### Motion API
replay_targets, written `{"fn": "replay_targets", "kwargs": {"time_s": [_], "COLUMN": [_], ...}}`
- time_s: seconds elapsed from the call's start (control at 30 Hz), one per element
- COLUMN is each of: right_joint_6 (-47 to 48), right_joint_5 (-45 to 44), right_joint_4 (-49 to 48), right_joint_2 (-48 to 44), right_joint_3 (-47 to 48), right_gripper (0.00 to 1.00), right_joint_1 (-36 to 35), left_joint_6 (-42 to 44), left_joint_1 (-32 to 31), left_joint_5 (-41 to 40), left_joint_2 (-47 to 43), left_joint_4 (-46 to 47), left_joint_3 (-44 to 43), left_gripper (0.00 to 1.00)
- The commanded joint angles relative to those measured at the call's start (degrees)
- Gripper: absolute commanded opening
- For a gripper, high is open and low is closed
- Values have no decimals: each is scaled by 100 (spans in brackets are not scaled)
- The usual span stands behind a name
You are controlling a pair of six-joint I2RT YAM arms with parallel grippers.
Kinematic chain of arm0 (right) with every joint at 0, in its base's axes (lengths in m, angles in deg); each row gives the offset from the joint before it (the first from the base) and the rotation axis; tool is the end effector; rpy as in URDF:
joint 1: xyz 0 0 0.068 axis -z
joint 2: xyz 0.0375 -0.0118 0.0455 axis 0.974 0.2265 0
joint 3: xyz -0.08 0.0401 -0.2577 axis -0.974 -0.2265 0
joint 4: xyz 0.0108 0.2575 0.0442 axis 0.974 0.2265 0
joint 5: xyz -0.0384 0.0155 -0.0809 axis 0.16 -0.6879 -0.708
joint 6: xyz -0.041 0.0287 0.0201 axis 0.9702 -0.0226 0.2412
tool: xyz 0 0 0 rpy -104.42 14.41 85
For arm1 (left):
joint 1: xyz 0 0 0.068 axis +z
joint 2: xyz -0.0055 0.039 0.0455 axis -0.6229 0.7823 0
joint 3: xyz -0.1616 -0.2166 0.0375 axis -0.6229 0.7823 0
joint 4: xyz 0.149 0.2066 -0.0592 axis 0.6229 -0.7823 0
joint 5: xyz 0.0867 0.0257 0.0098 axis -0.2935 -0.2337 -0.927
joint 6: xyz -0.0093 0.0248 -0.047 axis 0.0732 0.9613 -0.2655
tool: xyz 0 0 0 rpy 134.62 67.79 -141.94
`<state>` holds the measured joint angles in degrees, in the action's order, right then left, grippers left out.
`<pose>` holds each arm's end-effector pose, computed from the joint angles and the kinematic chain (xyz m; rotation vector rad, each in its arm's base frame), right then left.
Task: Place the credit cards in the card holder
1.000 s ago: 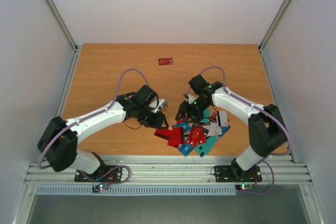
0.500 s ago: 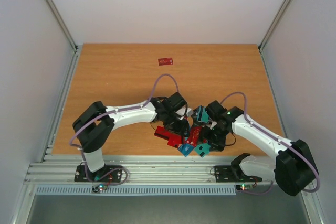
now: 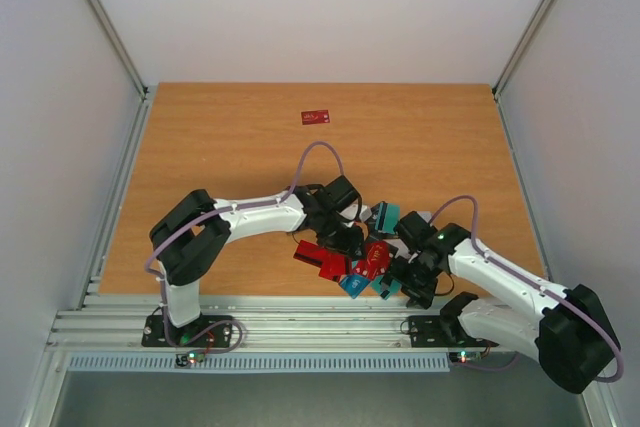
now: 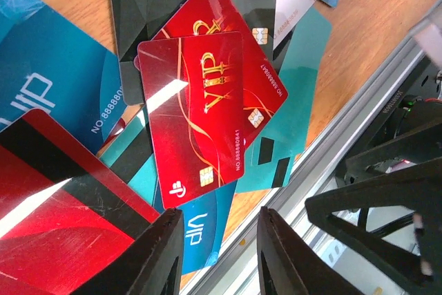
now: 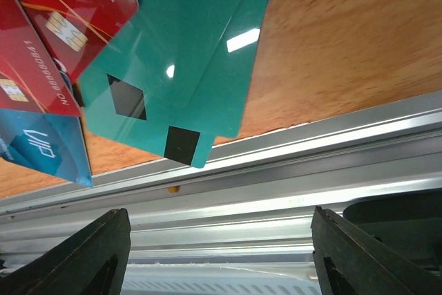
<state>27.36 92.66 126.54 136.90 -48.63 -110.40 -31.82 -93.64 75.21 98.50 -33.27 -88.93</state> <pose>0.1041 0.0853 0.1661 -0.0071 -2.9162 -0.5247 0.1983 -0.3156 0.1724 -0.7676 -2.8217 1.0206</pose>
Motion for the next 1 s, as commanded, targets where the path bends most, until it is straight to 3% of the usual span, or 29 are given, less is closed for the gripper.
{"fn": "replay_targets", "kwargs": {"time_s": [0.0,0.23,0.97], "right_joint_6": [-915,-1593,-1890], "right_joint_5": [-152,-327,-757], "right_joint_4": [-590,-1313,-2267], "right_joint_2": [-90,-198,876], "right_joint_3": [-239,-671,-603], "right_gripper": [73,79,73], "right_joint_1": [-404,-724,-1014], "left_joint_6": [-76,-51,391], "left_joint_1": [-26,-26,-26], "left_joint_5": [68,109,180], "left_joint_2": [156,92,-357], "left_joint_4": [252,324,173], "left_joint_3": [-158,54,613], "left_gripper": [32,31,30]}}
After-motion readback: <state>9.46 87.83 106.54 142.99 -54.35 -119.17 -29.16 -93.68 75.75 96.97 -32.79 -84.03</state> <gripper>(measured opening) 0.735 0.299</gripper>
